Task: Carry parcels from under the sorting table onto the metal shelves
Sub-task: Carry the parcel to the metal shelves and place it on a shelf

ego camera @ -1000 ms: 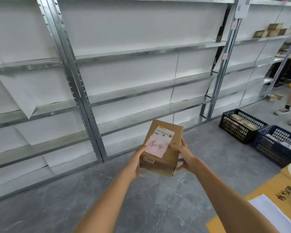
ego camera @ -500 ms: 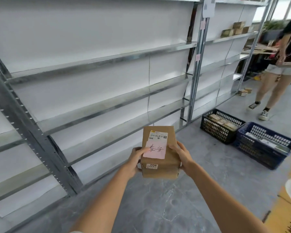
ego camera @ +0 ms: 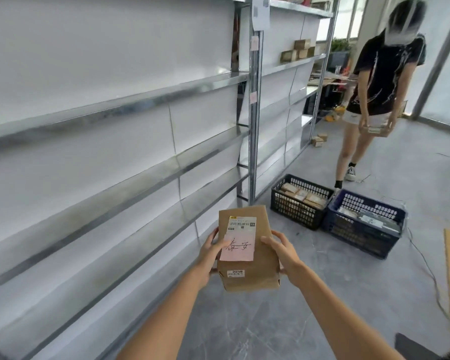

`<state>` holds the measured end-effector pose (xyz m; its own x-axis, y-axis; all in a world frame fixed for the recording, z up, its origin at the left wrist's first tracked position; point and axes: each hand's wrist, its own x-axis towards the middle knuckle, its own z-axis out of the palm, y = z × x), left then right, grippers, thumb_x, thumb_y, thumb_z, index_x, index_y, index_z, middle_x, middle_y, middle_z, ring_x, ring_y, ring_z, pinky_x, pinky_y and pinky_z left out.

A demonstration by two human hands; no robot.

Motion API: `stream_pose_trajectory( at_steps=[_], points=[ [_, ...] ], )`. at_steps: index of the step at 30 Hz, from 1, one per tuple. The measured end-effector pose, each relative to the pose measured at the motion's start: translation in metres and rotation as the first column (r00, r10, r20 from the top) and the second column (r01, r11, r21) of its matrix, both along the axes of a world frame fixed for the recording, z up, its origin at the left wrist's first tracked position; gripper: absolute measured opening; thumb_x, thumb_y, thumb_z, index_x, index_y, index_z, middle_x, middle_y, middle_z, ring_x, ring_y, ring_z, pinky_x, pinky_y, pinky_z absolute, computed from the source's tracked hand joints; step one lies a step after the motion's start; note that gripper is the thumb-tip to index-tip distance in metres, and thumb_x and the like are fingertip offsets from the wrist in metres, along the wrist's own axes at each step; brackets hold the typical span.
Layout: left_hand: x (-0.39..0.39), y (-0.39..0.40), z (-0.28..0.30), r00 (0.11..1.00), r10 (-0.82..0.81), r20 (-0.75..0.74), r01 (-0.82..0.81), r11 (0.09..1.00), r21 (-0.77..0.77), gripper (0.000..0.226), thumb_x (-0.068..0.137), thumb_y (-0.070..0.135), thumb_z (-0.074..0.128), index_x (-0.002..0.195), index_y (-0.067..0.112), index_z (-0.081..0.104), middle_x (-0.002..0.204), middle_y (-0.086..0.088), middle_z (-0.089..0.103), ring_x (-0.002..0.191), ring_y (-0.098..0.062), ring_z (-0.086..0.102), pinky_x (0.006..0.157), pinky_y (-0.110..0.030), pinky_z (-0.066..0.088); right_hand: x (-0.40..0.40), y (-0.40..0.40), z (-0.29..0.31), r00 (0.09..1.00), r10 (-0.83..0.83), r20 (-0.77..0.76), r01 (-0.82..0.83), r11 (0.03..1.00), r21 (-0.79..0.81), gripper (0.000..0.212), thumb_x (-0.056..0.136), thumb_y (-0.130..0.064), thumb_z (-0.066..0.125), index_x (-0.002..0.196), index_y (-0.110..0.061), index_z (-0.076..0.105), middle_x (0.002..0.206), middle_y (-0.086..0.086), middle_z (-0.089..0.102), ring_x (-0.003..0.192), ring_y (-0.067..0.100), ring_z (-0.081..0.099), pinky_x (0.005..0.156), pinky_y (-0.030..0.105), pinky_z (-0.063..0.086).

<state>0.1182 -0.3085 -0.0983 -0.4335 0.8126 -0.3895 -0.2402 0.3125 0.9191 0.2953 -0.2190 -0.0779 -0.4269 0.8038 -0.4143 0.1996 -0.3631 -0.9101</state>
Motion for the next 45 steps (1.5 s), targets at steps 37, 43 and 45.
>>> stream_pose_trajectory(
  at_steps=[37,43,45],
  points=[
    [-0.159,0.621,0.036,0.991,0.129,-0.022,-0.128,0.991,0.022,0.064,0.074,0.053,0.057,0.134,0.043,0.039,0.12,-0.005,0.064,0.11,-0.026,0.055,0.073,-0.039,0.051,-0.17,0.645,0.011,0.989,0.128,-0.076,-0.127,0.992,0.014,0.039,0.085,-0.032,0.063,0.119,-0.02,0.048,0.101,0.004,0.061,0.084,0.017,0.059,0.061,0.028,0.047],
    [-0.23,0.711,0.031,0.971,0.223,0.084,-0.222,0.975,-0.023,0.075,0.075,0.074,0.047,0.132,0.025,0.048,0.12,-0.007,0.06,0.113,-0.028,0.053,0.069,-0.039,0.051,-0.232,0.758,0.015,0.951,0.293,-0.093,-0.299,0.952,-0.057,0.048,0.079,-0.033,0.068,0.121,-0.016,0.051,0.114,0.014,0.066,0.096,0.028,0.064,0.079,0.038,0.053],
    [-0.253,0.732,0.032,0.955,0.277,0.106,-0.275,0.961,-0.029,0.072,0.079,0.071,0.047,0.126,0.017,0.053,0.118,-0.013,0.061,0.104,-0.027,0.054,0.071,-0.036,0.049,-0.252,0.789,0.021,0.909,0.407,-0.087,-0.413,0.908,-0.064,0.056,0.07,-0.038,0.071,0.119,-0.018,0.052,0.11,0.014,0.066,0.087,0.026,0.064,0.071,0.032,0.054]
  ],
)
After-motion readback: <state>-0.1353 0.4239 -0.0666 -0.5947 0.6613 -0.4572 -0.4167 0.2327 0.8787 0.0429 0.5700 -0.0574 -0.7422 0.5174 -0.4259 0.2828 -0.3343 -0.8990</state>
